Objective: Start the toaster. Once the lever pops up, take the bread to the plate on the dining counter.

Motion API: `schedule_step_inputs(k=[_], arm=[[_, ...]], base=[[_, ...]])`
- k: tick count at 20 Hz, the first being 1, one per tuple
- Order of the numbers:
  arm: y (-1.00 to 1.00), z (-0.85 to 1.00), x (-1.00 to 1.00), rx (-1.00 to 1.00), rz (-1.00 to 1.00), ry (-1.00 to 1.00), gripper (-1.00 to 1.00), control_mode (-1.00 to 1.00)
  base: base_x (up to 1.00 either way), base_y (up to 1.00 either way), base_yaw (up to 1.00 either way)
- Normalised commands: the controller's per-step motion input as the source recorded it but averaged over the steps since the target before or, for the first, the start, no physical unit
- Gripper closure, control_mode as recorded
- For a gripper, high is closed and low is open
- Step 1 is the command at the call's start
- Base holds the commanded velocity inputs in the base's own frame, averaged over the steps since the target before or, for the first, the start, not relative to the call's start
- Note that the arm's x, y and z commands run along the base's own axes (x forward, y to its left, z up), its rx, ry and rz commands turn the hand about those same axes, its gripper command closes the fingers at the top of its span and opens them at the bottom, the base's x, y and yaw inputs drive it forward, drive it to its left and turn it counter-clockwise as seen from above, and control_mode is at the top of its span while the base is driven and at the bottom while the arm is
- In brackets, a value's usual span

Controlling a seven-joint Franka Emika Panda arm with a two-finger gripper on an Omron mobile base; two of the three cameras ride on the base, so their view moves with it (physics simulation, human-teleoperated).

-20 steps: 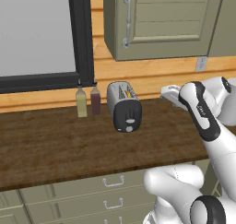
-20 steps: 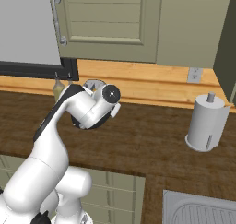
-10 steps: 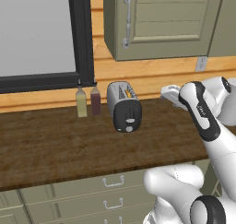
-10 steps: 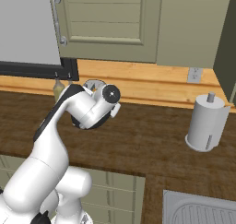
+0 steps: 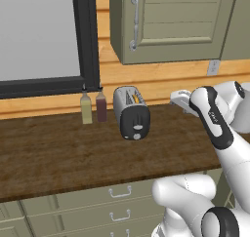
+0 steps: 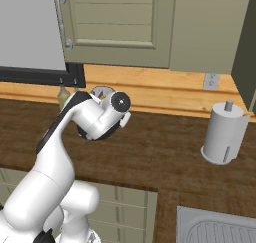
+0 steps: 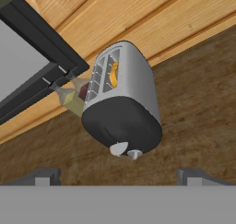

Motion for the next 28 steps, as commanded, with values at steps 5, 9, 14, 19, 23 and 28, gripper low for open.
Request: schedule_step_inputs(k=[5,9,14,19,23,28], arm=[[0.00,0.00,0.00,0.00,0.00,0.00,-1.00,-1.00],[0.00,0.00,0.00,0.00,0.00,0.00,-1.00,-1.00],[0.00,0.00,0.00,0.00,0.00,0.00,-1.00,-1.00],[0.00,0.00,0.00,0.00,0.00,0.00,-1.00,-1.00],[0.00,0.00,0.00,0.00,0.00,0.00,-1.00,-1.00],[0.00,0.00,0.00,0.00,0.00,0.00,-1.00,-1.00]], base=[[0.00,0.00,0.00],[0.00,0.00,0.00],[0.00,0.00,0.00],[0.00,0.00,0.00],[0.00,0.00,0.00],[0.00,0.00,0.00]])
